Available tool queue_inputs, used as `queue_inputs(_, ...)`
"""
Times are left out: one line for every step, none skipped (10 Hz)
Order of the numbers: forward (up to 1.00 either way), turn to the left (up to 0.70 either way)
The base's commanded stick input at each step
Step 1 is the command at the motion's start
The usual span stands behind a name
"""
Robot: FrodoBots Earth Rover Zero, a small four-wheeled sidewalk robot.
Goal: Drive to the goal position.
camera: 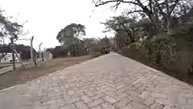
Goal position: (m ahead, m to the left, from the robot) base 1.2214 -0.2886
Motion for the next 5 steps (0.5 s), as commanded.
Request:
queue_inputs(0.70, 0.00)
queue_inputs(0.70, 0.00)
queue_inputs(0.70, 0.00)
queue_inputs(0.70, 0.00)
queue_inputs(0.70, -0.01)
